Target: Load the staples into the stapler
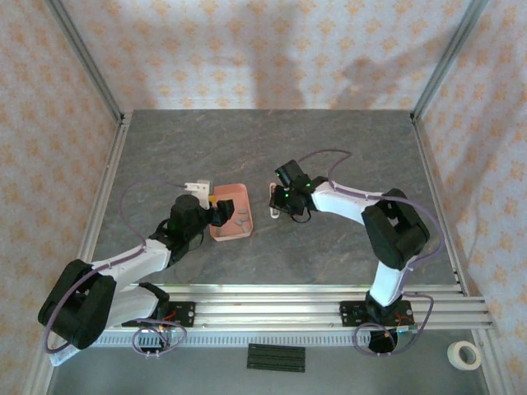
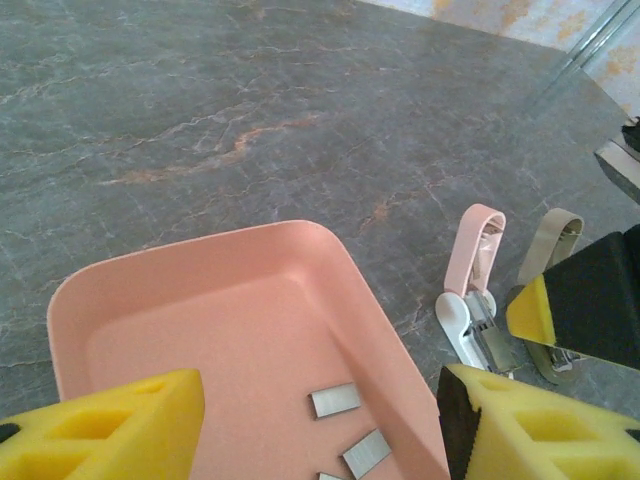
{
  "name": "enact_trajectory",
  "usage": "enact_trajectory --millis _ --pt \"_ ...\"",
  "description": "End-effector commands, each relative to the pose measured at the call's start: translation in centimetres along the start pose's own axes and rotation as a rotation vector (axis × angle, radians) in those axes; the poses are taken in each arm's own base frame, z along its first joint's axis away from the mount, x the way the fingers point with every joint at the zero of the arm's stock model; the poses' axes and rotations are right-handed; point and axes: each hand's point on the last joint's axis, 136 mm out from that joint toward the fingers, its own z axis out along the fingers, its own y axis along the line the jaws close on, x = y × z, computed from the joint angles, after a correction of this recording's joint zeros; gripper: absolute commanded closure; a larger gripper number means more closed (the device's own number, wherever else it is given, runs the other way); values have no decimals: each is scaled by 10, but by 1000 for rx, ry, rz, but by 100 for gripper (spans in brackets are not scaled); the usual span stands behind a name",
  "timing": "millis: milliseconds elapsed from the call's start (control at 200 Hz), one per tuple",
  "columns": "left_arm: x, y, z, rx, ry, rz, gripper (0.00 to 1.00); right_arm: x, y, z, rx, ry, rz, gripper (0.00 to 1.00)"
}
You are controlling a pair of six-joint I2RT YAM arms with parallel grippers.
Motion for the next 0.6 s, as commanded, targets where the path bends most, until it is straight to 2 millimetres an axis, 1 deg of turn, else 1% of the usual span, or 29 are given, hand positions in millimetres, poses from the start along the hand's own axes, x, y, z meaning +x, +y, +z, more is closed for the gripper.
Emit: enact_trajectory --millis 0,140,300,345,405,521,596 --pt "-11 -11 -1 30 -4 53 36 -8 13 -11 -78 -31 24 72" --pt "-12 -10 1 17 3 50 36 -6 7 -10 -73 -10 28 71" --pt "-20 -8 5 -7 -4 67 36 -8 1 -9 -86 16 43 71" --pt "-24 -8 7 -12 -1 81 36 -9 2 -11 -90 14 37 71" --pt "-29 -11 11 -9 -4 103 36 -10 2 -12 -85 14 30 71" --pt "-36 -19 22 17 19 166 36 -11 -4 -12 -57 1 32 71" --pt "-39 -24 27 36 32 190 36 -11 -3 -12 -64 3 36 72"
